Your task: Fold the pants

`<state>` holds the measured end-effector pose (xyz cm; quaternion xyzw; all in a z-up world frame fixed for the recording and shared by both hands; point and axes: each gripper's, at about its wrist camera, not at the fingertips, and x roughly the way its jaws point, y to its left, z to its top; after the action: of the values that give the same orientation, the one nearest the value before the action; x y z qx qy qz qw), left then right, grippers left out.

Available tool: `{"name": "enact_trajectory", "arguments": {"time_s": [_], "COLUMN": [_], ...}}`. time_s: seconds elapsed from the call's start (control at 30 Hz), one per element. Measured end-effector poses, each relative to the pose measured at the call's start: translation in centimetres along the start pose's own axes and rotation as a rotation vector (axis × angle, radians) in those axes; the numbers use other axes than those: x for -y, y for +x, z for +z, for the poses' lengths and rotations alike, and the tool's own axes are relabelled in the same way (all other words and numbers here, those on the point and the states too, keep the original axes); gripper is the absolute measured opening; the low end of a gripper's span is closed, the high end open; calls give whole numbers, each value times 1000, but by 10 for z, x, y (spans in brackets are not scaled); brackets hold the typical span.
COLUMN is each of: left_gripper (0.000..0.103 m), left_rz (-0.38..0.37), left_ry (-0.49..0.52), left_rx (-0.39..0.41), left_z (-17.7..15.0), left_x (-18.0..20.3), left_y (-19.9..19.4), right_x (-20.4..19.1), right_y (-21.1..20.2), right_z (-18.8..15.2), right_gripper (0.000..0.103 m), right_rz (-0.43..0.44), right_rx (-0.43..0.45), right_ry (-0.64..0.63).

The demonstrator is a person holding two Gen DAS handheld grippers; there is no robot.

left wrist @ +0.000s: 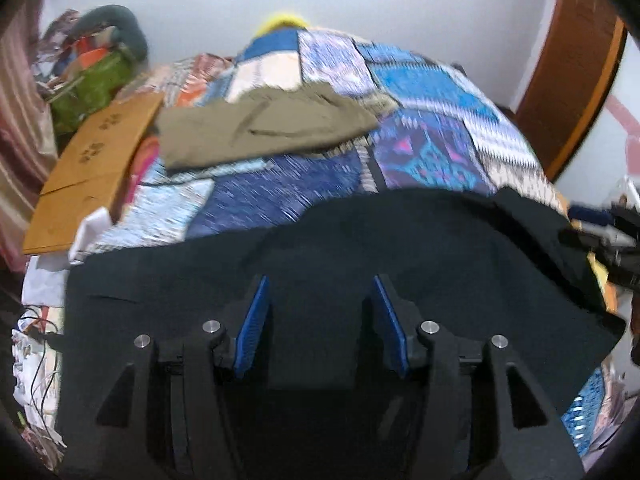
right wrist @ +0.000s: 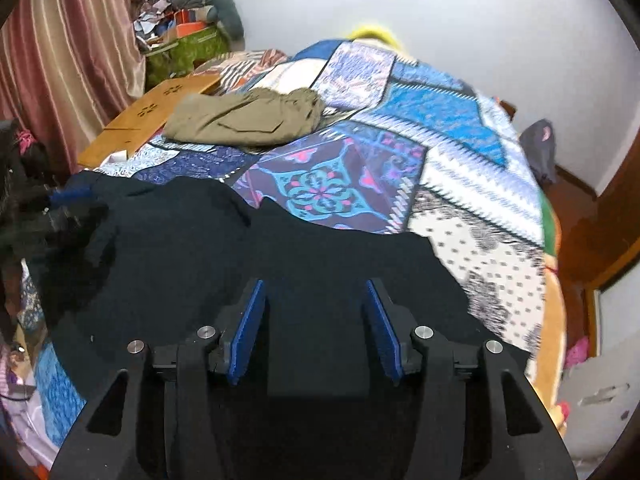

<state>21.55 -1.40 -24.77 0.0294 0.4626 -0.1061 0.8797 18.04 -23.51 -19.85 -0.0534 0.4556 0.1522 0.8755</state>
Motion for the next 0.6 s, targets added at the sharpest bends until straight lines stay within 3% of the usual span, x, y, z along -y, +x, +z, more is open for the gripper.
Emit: {"name": "enact_trajectory", "arguments": {"time_s": [0.17,0.33,0.37,0.4,0.47,0.53,0.6], "left_gripper": [53,53,53,53,53,53,53], "left_rz": [2,14,13,13,15,20,25], "left_ry": [36,51,48,43,34,26,21], "left_rx": [-30,-25,-24,-20,-15,-7,2], "left_z": [-8,-11,-12,-12,-12,-11,-10], "left_x": [14,13,12,10,7,4,3], "left_y": [19,19,18,16,13,8,3], "right_x": [-14,-30,-30,-28,-23,-20,-17], "right_y": [18,43,47,48,47,44,39], "right_z": [13,18,17,17,17,17,17], "right_gripper": [48,48,45,32,17,8,6], "right_rz": [65,13,11,10,24,36,27], "right_rx": [-60,-118,-137,-132,-127,-121,-103], "right_ry": [-35,-132,-136,-127,-104,-92,-87]}}
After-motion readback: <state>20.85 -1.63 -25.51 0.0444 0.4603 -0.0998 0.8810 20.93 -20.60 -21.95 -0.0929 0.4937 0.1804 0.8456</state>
